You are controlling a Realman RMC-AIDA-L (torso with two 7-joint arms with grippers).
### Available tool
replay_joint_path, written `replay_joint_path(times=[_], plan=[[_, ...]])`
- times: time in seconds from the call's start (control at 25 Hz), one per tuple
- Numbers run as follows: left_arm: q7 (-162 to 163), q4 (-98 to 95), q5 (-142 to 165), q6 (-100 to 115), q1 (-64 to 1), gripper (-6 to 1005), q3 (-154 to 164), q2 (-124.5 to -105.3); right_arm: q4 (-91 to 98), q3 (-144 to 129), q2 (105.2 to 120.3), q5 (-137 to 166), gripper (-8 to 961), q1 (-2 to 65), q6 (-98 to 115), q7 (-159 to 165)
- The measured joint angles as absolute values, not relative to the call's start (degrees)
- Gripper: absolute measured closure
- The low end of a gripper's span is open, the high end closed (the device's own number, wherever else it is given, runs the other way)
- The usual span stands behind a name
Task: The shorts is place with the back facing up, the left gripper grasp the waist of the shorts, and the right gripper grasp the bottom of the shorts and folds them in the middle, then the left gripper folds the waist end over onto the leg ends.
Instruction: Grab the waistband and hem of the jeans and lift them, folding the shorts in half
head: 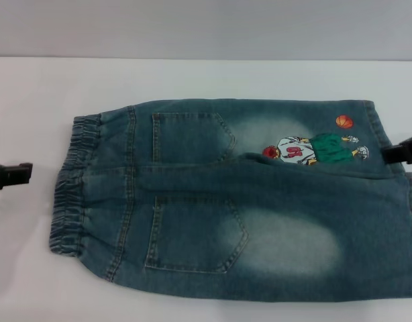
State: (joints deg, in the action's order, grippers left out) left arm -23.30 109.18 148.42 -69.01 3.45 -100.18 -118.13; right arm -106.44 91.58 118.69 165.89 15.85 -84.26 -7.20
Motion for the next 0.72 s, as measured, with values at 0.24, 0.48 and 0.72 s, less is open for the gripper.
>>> replay_joint_path(times=[0.24,0.48,0.72], plan=[[-20.2,110.4,149.5,-72.0,4.5,140,-99.0,-118.09,-114.5,93.3,118.53,166.3,248,9.3,-87.1,-2.7],[-19.5,109.4,149.6,-73.1,3.9,140,-98.1,-118.04,-115.3,94.9,118.70,164.5,248,4.5,-84.6,-2.6],[-17.4,109.8,149.5,-74.6,4.4,140,-97.9,-118.06,-115.6,96.3,119.07,159.9,247,-0.5,-80.9,-2.6]])
